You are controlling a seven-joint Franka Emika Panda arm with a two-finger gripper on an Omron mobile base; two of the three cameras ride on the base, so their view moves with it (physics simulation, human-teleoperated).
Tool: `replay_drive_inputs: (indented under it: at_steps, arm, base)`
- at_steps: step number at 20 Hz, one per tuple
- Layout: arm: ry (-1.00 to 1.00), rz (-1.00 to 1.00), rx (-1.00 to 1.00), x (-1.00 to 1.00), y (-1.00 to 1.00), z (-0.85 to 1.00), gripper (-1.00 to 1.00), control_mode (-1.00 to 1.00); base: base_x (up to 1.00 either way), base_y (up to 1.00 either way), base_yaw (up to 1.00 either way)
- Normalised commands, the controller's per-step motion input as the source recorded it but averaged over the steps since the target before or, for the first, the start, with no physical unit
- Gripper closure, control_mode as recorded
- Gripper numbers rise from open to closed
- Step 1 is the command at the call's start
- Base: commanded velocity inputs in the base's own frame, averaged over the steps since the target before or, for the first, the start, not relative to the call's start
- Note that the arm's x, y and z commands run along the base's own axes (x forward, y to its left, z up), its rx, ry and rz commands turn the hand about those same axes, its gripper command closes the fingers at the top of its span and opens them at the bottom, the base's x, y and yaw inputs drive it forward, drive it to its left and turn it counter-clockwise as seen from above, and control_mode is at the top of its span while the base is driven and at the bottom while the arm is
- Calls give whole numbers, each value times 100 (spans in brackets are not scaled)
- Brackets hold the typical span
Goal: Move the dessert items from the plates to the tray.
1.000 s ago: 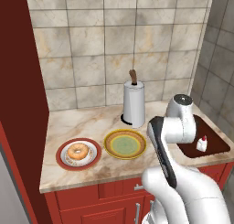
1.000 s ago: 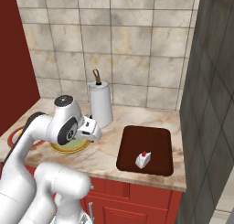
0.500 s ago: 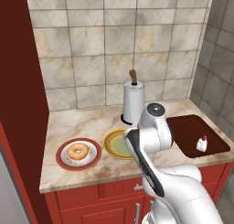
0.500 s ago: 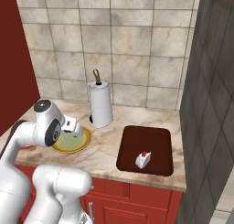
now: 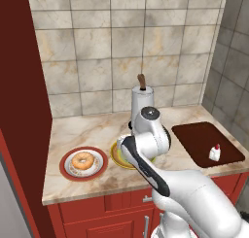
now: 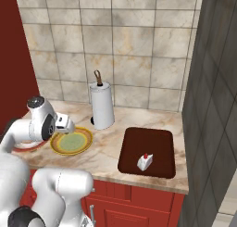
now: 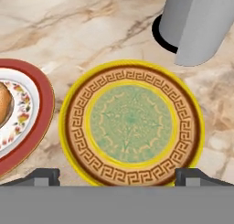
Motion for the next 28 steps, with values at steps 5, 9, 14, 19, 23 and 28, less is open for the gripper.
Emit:
replay_drive_inputs:
  at_steps: [5, 9, 14, 19, 23, 28]
  arm:
    - [18, 4, 0, 19, 54, 7, -100, -100]
    - [13, 2, 0, 18, 49, 1, -100, -100]
    - [6, 5, 0, 14, 37, -1, -100, -100]
    - [1, 2, 1, 0, 31, -14, -100, -100]
    - [0, 0, 0, 0, 28, -29, -100, -100]
    - [0, 1, 1, 0, 27, -15, -100, -100]
  base:
    - [0, 0, 0]
    - [0, 0, 0]
    - [0, 0, 0]
    - [0, 0, 0]
    - [0, 0, 0]
    - [0, 0, 0]
